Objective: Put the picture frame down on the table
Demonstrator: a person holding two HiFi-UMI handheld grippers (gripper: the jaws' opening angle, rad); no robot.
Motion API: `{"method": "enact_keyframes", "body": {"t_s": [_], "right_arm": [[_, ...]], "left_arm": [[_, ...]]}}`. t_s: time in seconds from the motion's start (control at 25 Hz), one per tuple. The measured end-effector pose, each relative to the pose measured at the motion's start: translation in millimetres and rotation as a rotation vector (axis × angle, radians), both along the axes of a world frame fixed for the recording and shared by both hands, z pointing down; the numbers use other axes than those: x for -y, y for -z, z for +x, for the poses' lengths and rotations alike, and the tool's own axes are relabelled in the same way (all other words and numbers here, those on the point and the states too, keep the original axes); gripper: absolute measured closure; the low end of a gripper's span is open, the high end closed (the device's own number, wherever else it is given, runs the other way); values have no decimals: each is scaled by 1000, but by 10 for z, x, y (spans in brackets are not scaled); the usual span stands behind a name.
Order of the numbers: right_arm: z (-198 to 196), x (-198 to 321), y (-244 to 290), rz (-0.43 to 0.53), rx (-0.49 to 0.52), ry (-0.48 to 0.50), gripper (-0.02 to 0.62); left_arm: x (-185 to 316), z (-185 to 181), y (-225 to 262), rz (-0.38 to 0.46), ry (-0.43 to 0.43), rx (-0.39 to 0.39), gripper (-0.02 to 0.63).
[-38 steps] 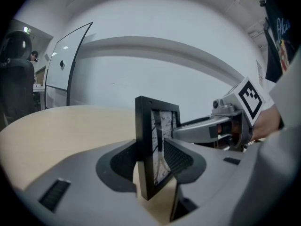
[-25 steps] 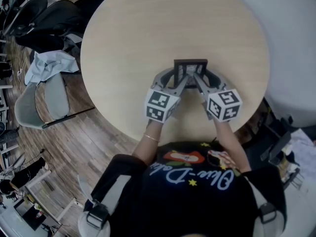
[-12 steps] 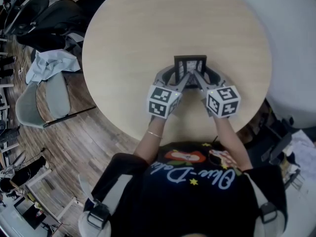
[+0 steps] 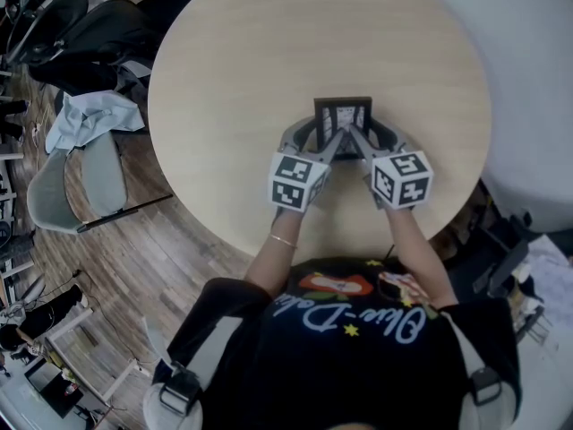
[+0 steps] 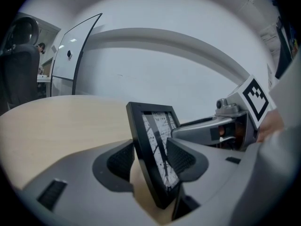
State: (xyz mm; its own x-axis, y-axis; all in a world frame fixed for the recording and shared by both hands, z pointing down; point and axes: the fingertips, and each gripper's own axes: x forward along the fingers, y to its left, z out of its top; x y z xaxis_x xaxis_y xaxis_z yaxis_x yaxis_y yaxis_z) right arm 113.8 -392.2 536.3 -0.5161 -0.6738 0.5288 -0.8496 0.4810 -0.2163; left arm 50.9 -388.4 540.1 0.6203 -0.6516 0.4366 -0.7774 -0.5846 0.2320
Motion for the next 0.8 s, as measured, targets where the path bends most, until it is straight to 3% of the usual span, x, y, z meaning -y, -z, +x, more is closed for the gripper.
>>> {"method": "enact_keyframes", "body": {"t_s": [0.8], "right_arm": [[57,85,-161,-64,-17,-29,449]], "left_arm": [[84,31,-134,2,19,83,391]]}}
